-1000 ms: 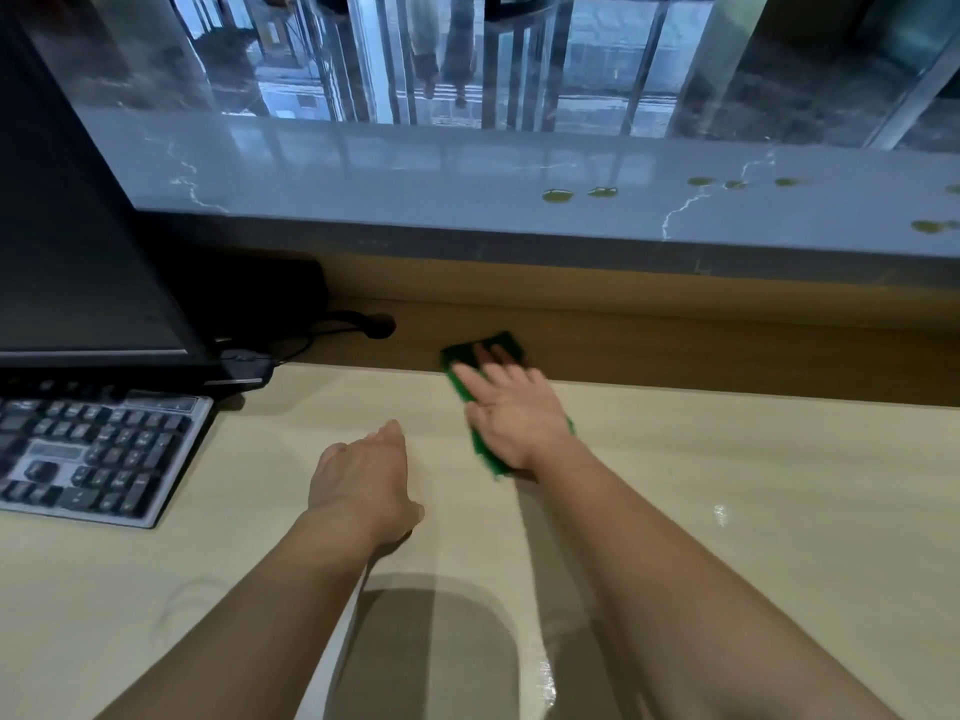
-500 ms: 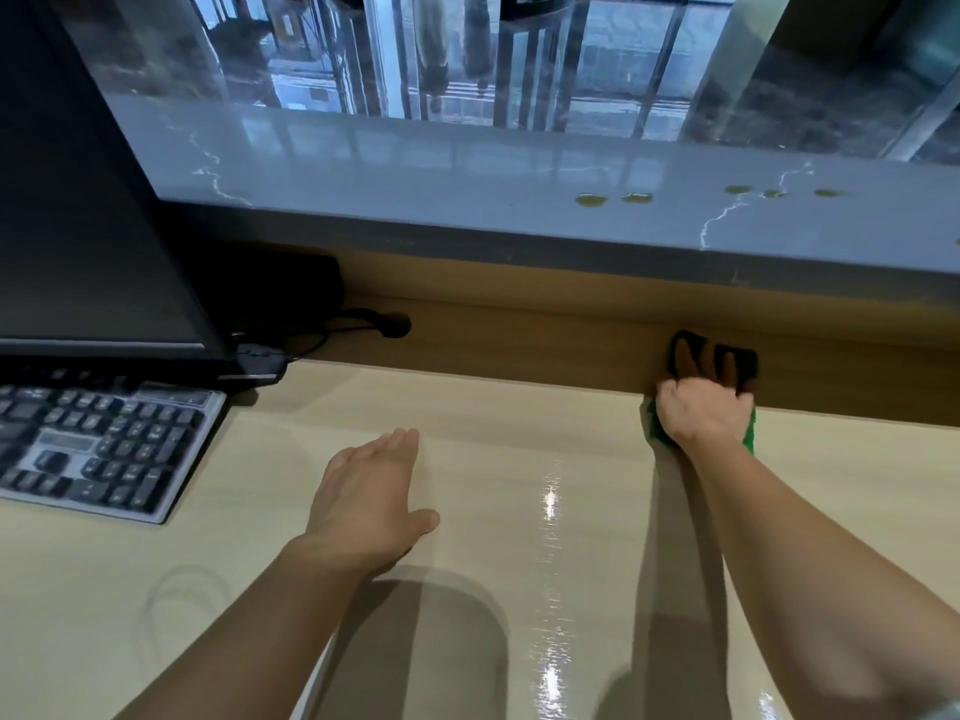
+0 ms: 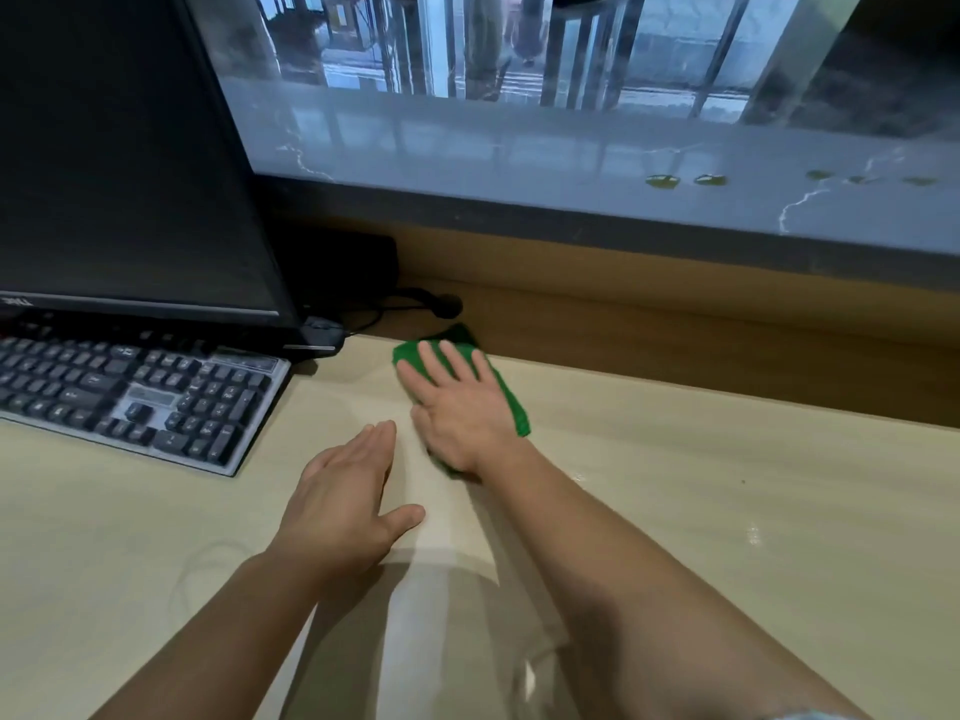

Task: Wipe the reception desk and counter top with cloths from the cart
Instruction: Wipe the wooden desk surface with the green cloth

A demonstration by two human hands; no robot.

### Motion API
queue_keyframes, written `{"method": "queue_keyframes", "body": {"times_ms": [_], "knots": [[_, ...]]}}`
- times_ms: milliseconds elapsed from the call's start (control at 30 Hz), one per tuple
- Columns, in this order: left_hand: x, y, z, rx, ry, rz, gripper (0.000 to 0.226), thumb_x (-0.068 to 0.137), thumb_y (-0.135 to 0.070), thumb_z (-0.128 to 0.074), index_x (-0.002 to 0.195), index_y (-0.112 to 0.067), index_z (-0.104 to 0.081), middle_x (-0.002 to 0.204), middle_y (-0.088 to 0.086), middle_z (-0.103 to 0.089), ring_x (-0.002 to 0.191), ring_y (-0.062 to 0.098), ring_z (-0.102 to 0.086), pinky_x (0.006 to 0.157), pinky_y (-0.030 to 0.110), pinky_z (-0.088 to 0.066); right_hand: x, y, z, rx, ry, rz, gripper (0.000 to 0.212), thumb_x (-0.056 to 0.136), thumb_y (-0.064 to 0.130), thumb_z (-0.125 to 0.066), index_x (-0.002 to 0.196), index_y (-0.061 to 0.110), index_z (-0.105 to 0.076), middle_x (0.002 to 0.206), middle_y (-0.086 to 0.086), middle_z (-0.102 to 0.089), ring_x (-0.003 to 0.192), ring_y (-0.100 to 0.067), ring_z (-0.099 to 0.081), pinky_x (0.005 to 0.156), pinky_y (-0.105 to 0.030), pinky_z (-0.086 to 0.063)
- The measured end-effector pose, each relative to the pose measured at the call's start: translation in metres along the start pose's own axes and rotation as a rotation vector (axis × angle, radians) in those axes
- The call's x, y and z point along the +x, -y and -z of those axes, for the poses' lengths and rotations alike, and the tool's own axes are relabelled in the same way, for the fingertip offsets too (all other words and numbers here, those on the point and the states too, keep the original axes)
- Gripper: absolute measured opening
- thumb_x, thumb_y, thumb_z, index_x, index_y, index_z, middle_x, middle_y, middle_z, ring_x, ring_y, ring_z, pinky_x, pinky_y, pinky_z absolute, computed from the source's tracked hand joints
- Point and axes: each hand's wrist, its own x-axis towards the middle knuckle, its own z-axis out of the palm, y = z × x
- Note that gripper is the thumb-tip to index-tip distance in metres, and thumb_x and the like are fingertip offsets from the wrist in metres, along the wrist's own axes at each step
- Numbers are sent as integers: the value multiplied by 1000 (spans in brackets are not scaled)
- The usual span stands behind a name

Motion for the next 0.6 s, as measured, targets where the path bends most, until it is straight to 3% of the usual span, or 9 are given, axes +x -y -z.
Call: {"method": "queue_keyframes", "body": {"times_ms": [200, 433, 600], "knots": [[-7, -12, -1, 21, 8, -18, 83, 83, -57, -60, 147, -19, -23, 151, -1, -37, 142, 13, -27, 116, 33, -22, -43, -30, -4, -37, 5, 74, 55, 103, 39, -21, 155, 38, -1, 163, 6, 6, 150, -16, 8, 121, -41, 6], [-9, -42, 0, 44, 40, -66, 68, 84, -53, -61, 136, -19, -33, 140, 0, -45, 131, 16, -39, 112, 33, -27, -119, -132, 2, 22, -24, -365, 56, 103, 39, -25, 154, 39, -1, 163, 9, 5, 150, -12, 6, 120, -36, 4], [-19, -43, 1, 58, 30, -84, 73, 90, -50, -55, 149, -23, -20, 155, -6, -29, 145, 11, -21, 116, 32, -17, -156, -165, 1, 39, -23, -630, 55, 103, 39, -20, 156, 34, -3, 164, 2, 2, 151, -18, 4, 121, -39, 0]]}}
